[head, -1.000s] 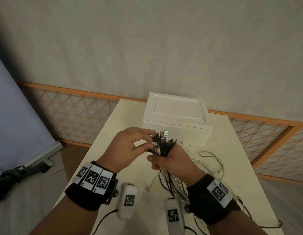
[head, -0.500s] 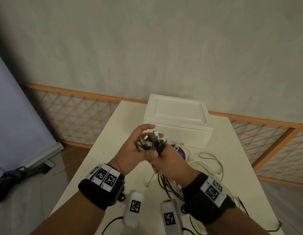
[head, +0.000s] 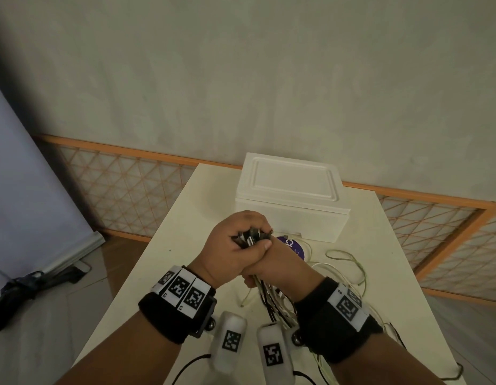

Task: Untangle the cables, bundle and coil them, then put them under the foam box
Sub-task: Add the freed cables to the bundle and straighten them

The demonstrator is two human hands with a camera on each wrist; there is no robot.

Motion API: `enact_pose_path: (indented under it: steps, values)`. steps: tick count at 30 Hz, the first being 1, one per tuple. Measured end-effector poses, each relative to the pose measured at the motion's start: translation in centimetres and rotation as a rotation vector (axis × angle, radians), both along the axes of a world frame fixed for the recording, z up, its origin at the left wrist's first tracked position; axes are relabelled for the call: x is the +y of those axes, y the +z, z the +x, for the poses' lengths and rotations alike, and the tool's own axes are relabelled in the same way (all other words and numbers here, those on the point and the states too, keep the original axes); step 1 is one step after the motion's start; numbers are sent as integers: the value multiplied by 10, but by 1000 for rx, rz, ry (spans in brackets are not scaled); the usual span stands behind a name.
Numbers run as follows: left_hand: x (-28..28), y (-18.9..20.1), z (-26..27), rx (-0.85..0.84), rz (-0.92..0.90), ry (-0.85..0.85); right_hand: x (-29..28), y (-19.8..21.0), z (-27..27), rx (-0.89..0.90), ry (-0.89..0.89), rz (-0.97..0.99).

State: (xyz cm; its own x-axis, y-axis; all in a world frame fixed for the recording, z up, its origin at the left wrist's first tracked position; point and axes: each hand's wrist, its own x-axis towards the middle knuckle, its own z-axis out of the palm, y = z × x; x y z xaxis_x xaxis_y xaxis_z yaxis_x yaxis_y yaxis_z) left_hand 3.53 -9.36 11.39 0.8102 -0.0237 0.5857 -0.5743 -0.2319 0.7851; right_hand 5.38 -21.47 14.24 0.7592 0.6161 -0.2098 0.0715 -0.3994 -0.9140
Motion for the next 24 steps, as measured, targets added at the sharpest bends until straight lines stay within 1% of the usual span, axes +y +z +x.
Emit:
enact_pose_path:
  steps: [4, 6, 8, 13, 16, 18, 20, 23, 24]
  values:
    - [-1, 6, -3, 22, 26, -32, 1, -2, -3, -24, 2, -28]
    - [0, 7, -4, 28, 25, -11, 1, -2, -4, -36, 8, -22]
    - [0, 7, -5, 81, -36, 40, 0, -2, -4, -8, -6, 33]
    - [-5, 5, -2, 175, -296, 93, 0, -5, -5, 22, -53, 153]
    - [-4, 3, -1, 223, -339, 123, 2, -8, -8, -9, -112, 179]
    - [-1, 2, 0, 212, -301, 128, 2, -7, -9, -23, -150, 161]
    - [2, -3, 0, 203, -293, 70, 3, -7, -7, -2, -186, 123]
    - [7, -2, 1, 283, -453, -81, 3, -6, -4, 88, -210, 96]
    - [7, -1, 1, 309, -479, -96, 2, -6, -4, 109, -201, 93]
